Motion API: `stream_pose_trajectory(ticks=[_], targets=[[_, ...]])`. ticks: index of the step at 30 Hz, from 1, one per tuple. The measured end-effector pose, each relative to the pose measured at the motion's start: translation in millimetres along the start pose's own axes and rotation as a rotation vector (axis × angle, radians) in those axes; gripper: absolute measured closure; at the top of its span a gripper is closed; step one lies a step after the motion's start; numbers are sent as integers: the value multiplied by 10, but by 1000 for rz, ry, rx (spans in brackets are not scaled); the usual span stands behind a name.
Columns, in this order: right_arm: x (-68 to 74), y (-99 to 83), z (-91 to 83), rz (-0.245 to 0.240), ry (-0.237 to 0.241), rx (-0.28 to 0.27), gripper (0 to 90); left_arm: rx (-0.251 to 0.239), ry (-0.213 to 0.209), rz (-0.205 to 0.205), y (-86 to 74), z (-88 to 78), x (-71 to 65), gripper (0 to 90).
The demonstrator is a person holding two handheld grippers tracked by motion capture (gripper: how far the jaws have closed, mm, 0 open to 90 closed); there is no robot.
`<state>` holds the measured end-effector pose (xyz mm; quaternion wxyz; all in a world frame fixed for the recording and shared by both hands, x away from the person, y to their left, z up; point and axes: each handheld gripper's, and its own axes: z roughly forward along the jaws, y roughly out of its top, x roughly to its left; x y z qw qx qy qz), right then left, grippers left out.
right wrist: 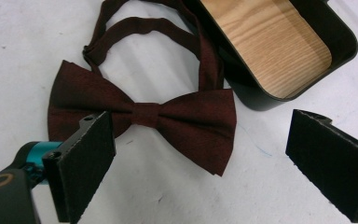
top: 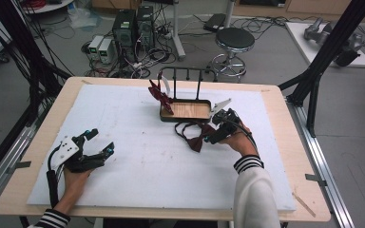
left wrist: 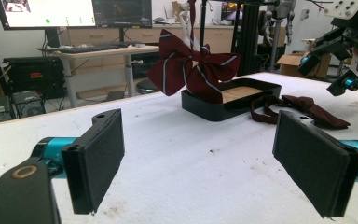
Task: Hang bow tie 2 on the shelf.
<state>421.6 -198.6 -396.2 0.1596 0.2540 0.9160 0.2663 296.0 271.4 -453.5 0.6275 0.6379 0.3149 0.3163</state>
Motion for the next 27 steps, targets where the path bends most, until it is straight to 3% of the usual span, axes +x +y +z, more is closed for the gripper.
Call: stream_pose_trajectory(ticks=[4,13,17,27], targets=[[-29,-13,40,-11,19,22,146,-2,-1,1,-1,2,0,172],[-89,-49,176,-3,50,65,160,-1,-1,-1,-1,0,1,172],[-113,-74,210,-7,94,82,224,-4,-2,-1,-2,3,0,172],[-144,-92,280,-26,122,103,301,-4,0,-4,-2,2,-1,171]])
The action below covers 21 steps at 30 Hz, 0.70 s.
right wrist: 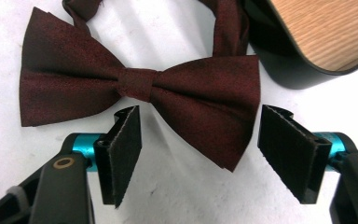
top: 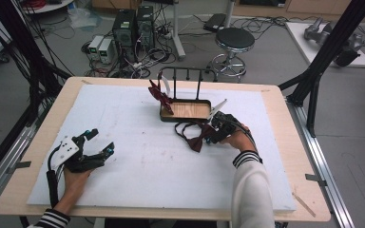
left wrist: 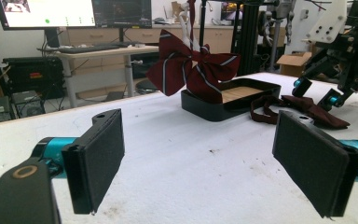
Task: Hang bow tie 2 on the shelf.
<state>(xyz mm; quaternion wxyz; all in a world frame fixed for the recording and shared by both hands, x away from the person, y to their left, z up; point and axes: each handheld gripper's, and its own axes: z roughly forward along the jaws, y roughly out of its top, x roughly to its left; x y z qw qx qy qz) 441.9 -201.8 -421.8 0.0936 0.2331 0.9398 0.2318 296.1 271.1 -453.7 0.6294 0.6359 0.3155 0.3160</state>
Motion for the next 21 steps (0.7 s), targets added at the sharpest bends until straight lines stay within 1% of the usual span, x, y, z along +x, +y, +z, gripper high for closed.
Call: stream_pose_trajectory(ticks=[2,3,6,9,12,14,16,19,21], targets=[[0,5,17,1,13,5,317,1,1,-1,0,0,1,171],[-1,8,16,-3,11,3,325,3,-1,-1,1,-2,2,171],[-6,9,8,-9,10,-3,392,4,0,-1,1,-2,2,171],[-7,7,8,-14,16,-5,403,3,0,-1,1,-2,2,171],[4,14,8,-24,11,-2,427,5,1,-1,1,-3,3,172],[12,17,4,-27,17,-2,463,0,2,-2,0,0,1,172],[19,19,1,-31,31,-4,524,1,1,-2,0,0,0,172],[33,26,-4,-37,40,-2,585,1,1,-1,0,0,0,172],[34,29,-4,-41,53,-1,644,1,2,0,0,0,0,172]])
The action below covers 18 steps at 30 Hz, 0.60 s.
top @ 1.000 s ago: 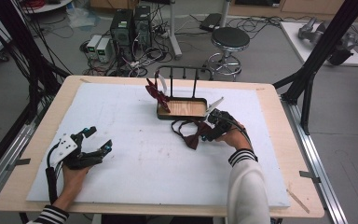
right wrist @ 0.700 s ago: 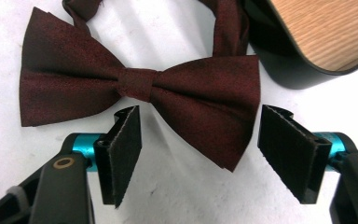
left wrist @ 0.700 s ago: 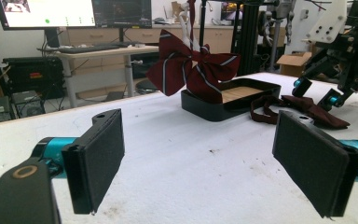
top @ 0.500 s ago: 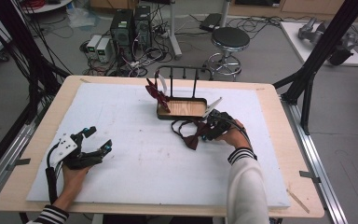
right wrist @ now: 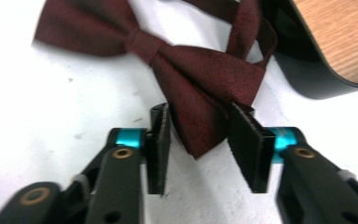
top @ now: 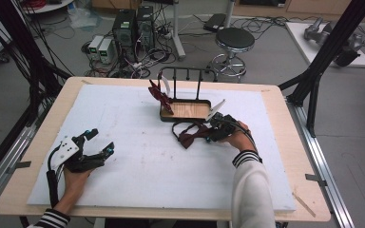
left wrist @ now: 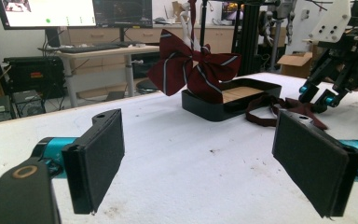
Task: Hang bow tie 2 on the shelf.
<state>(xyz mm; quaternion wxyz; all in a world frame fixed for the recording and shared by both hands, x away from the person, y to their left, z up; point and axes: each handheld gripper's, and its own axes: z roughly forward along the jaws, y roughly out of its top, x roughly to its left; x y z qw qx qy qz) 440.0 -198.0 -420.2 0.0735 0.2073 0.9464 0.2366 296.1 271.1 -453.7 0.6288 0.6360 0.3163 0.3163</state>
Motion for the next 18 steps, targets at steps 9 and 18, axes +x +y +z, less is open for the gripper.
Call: stream_pose_trajectory(ticks=[9,18], targets=[[27,20,4,3,14,-8,630,-1,1,-1,0,1,-1,172],[46,23,-46,14,-4,-36,480,1,1,2,0,0,-2,172]])
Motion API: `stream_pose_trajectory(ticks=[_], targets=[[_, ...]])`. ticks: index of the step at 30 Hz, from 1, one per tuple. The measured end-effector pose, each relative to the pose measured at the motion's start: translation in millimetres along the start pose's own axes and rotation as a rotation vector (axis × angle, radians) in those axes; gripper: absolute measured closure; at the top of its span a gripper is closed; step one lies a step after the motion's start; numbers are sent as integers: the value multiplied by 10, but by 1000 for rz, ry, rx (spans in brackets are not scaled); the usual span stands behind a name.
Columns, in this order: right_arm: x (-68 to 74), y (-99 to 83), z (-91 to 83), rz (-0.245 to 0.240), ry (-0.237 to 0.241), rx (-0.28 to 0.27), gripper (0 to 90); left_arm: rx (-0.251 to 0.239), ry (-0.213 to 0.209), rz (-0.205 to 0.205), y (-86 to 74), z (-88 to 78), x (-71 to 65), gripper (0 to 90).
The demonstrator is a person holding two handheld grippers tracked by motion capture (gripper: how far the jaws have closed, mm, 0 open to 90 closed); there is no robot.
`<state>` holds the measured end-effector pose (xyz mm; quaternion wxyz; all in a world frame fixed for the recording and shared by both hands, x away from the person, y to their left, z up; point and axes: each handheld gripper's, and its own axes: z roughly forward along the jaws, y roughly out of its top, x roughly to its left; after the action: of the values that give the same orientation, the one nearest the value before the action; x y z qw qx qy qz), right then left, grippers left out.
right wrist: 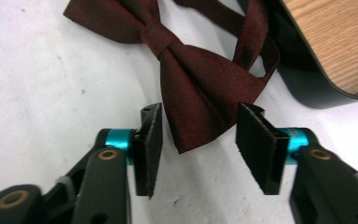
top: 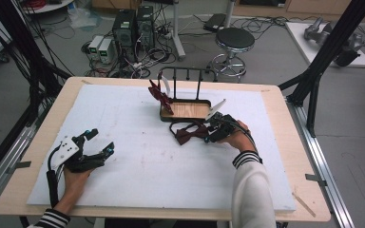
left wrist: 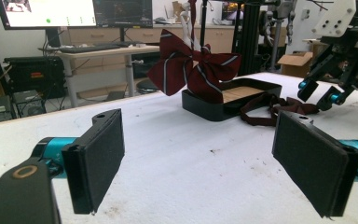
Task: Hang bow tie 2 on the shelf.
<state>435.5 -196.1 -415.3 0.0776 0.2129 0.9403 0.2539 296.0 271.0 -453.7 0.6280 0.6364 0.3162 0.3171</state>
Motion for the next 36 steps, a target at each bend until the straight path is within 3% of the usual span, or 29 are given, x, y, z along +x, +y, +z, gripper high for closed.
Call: stream_pose_trajectory(ticks=[5,17,32,36], targets=[[0,-11,-44,17,-11,-20,410,1,-2,2,1,-1,0,172],[37,49,16,-8,-38,-47,208,-1,0,-2,0,1,0,173],[104,137,92,-58,-37,-48,189,0,0,-1,0,1,0,173],[119,212,101,-90,-38,-7,189,0,0,-1,0,0,-1,173]])
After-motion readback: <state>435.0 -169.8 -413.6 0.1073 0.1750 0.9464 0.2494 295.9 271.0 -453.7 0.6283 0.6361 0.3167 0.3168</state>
